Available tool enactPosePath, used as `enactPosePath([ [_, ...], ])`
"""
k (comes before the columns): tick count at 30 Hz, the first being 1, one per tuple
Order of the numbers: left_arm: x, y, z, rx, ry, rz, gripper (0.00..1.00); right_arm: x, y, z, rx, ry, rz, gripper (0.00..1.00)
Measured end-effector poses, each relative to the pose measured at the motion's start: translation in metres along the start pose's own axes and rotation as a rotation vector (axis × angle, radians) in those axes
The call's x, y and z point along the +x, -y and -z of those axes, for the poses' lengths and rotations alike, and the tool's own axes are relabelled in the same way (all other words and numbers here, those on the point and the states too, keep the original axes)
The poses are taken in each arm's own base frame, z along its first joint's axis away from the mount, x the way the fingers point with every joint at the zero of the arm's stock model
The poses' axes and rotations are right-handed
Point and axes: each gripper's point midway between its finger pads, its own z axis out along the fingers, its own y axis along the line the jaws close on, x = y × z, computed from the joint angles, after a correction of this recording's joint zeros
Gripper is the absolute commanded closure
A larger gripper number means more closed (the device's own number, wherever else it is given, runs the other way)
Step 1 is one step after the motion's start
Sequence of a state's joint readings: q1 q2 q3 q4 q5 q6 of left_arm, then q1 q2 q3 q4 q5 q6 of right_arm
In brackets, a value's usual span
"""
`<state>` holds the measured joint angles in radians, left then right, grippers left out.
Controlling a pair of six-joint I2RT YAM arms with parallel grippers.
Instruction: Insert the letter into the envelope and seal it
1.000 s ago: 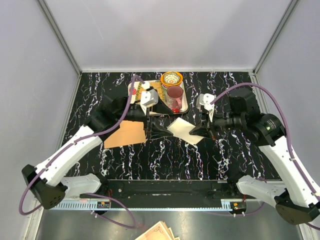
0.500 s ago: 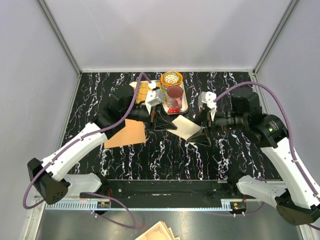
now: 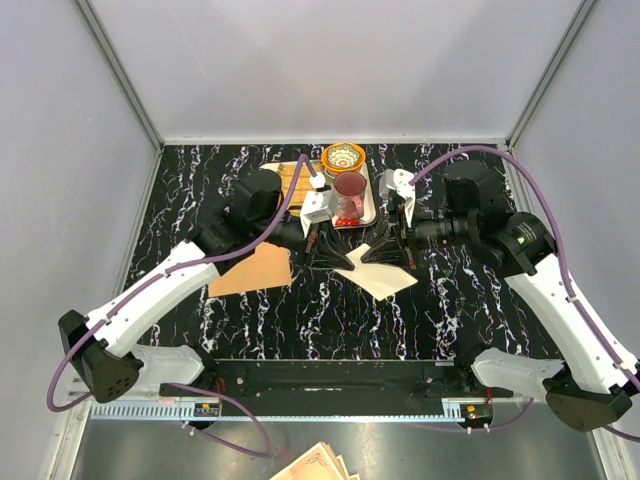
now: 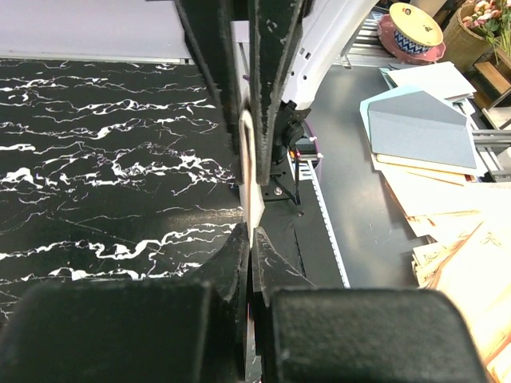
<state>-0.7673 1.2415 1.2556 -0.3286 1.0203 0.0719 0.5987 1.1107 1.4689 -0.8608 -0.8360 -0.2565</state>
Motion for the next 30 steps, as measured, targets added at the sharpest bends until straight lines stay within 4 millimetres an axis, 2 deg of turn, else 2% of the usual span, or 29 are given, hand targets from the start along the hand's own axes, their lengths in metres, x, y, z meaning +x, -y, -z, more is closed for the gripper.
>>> enactPosePath([
  [3, -0.001, -0.002, 0.003, -0.009, -0.002, 0.010, 0.98, 0.000, -0.003, -0.003, -0.012, -0.006, 0.007, 1.00],
  [5, -0.002, -0.004, 0.005, -0.015, 0.004, 0.025, 0.90, 0.000, -0.004, -0.004, -0.013, -0.004, 0.011, 1.00],
  [6, -0.003, -0.006, 0.006, -0.020, 0.010, 0.030, 0.74, -0.002, -0.003, -0.004, -0.008, 0.000, 0.017, 1.00],
  [7, -0.006, -0.009, 0.009, -0.030, 0.019, 0.037, 0.42, -0.004, -0.002, -0.004, 0.000, 0.005, 0.023, 1.00],
  [8, -0.008, -0.012, 0.011, -0.040, 0.030, 0.037, 0.31, -0.007, 0.000, -0.004, 0.011, 0.010, 0.025, 1.00],
  [10, -0.012, -0.017, 0.017, -0.065, 0.054, 0.054, 0.18, -0.010, 0.004, -0.004, 0.037, 0.020, 0.018, 1.00],
  [11, -0.013, -0.020, 0.022, -0.085, 0.079, 0.059, 0.16, -0.014, 0.007, -0.004, 0.051, 0.031, 0.017, 1.00],
  [16, 0.005, -0.019, 0.045, -0.175, 0.179, 0.130, 0.14, -0.042, 0.017, -0.004, 0.116, 0.132, -0.003, 1.00],
  [18, 0.005, -0.014, 0.047, -0.174, 0.211, 0.144, 0.14, -0.054, 0.019, -0.004, 0.127, 0.178, -0.030, 1.00],
  [23, -0.011, -0.012, 0.048, -0.167, 0.314, 0.170, 0.14, -0.089, 0.022, -0.002, 0.148, 0.329, -0.104, 1.00],
  [28, -0.033, -0.013, 0.052, -0.168, 0.418, 0.212, 0.16, -0.111, 0.022, 0.001, 0.141, 0.434, -0.165, 1.00],
  [29, -0.038, -0.013, 0.053, -0.166, 0.436, 0.216, 0.18, -0.115, 0.021, 0.001, 0.131, 0.454, -0.172, 1.00],
  [30, -0.042, -0.014, 0.054, -0.165, 0.453, 0.222, 0.28, -0.118, 0.021, 0.000, 0.121, 0.471, -0.183, 1.00],
])
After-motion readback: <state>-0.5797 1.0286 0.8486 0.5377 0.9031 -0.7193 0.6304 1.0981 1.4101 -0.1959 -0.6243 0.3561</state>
